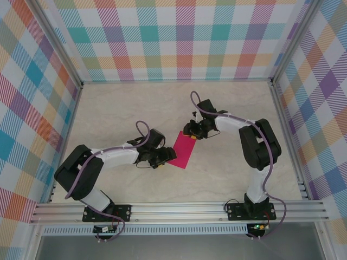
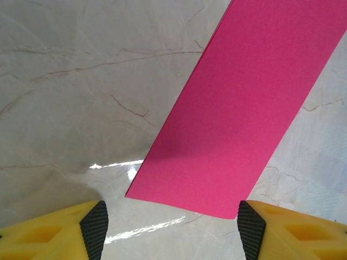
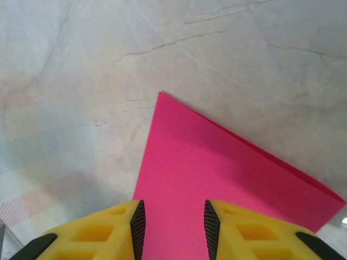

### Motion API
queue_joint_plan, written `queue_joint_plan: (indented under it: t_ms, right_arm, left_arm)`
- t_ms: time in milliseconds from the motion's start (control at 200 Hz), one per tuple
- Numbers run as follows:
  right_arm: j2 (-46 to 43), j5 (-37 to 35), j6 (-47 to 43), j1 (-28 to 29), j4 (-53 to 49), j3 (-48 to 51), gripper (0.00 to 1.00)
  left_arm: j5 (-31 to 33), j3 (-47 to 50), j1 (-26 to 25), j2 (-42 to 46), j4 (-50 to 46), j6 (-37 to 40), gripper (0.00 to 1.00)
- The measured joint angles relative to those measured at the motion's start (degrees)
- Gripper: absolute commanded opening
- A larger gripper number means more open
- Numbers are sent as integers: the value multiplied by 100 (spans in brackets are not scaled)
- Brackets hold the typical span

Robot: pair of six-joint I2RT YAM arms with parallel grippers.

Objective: Fold a paper plane with a square sheet of paper (pick it up from the middle)
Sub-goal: Rotate the square sheet of paper at the center of the table, then fold the triangle a second time at the center of the table.

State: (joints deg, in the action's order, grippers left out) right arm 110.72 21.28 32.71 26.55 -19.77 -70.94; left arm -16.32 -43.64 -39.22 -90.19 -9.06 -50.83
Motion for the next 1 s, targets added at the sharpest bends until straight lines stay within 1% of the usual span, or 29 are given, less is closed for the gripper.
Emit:
queue_joint_plan:
  t_ms: [225,735,790,855,910,955,1000]
  right_arm:
    - [208,-334,4,0,-162,0,35]
    - [212,-413,116,9,-76,66,34]
    - [212,-415,116,9,-72,66,34]
    - [212,-415,125,9,-63,76,34]
    - [210,-415,129,9,-61,76,34]
    - [208,-415,131,9,-59,79,34]
    - [208,-415,131,9,-44,87,34]
  left_arm:
    - [-76,0,33,-17,11,-20,67]
    - [-125,-2,37,-39,55,-37,65]
    - [-131,-4,37,-46,61,-42,64]
    - [-173,-7,37,-61,122,-42,58]
    - [-236,-26,37,-109,262,-59,57]
    - [-273,-39,37,-127,343,-57,54]
    - [-275,-46,37,-127,391,-63,53]
